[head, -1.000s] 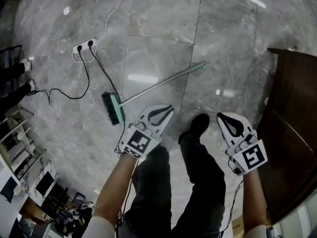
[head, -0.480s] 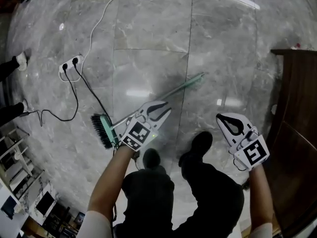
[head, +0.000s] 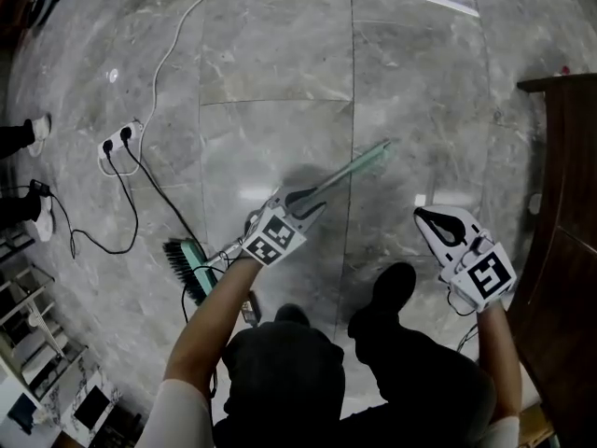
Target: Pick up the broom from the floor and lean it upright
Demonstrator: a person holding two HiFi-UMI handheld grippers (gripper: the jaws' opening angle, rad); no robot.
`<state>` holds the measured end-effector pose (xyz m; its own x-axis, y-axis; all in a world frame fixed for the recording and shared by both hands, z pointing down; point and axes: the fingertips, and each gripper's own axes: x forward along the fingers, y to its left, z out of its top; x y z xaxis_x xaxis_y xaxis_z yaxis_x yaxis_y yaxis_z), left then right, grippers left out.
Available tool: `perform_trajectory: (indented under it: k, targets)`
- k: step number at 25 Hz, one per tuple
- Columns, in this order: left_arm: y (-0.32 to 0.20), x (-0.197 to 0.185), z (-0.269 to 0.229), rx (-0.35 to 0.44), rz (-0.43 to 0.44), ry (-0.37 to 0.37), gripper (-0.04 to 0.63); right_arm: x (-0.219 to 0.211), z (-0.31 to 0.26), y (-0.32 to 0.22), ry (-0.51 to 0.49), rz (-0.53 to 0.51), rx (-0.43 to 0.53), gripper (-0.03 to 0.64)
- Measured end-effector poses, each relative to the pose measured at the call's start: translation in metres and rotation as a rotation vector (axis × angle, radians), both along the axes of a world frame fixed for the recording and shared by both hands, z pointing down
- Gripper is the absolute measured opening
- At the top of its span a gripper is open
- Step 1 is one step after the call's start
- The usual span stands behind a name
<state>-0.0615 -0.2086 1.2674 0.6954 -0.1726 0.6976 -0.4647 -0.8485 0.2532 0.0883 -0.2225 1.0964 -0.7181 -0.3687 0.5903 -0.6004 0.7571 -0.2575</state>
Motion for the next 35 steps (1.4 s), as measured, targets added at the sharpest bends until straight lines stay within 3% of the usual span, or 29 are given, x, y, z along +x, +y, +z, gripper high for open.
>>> perform_trajectory:
  k: [5,12,13,18,21,26,35]
  targets:
    - [0.004,-0.003,0.043,-0.021,0.001,-0.044,0.144,-0.005,0.029,0.009,-0.017,0.011,-0.004,0.002]
    - [0.004,-0.006,0.075,0.032,0.035,-0.155,0.123,-0.021,0.053,0.017,-0.015,0.0,-0.031,0.002]
    - [0.002,-0.007,0.076,0.043,0.028,-0.16,0.09,-0.021,0.054,0.018,-0.008,-0.008,-0.03,0.002]
    - [-0.001,-0.011,0.071,-0.024,0.022,-0.133,0.08,-0.016,0.048,0.016,0.009,-0.017,-0.017,0.002]
    - [-0.013,-0.013,0.044,-0.015,0.019,-0.109,0.08,-0.012,0.032,0.003,0.005,-0.02,0.036,0.002]
    - [-0.048,-0.02,-0.027,0.059,0.005,-0.084,0.078,-0.014,-0.006,-0.011,-0.002,-0.012,0.052,0.002]
    - [-0.091,-0.008,-0.164,0.189,0.025,-0.004,0.078,0.003,-0.106,-0.034,0.005,-0.004,0.183,0.002]
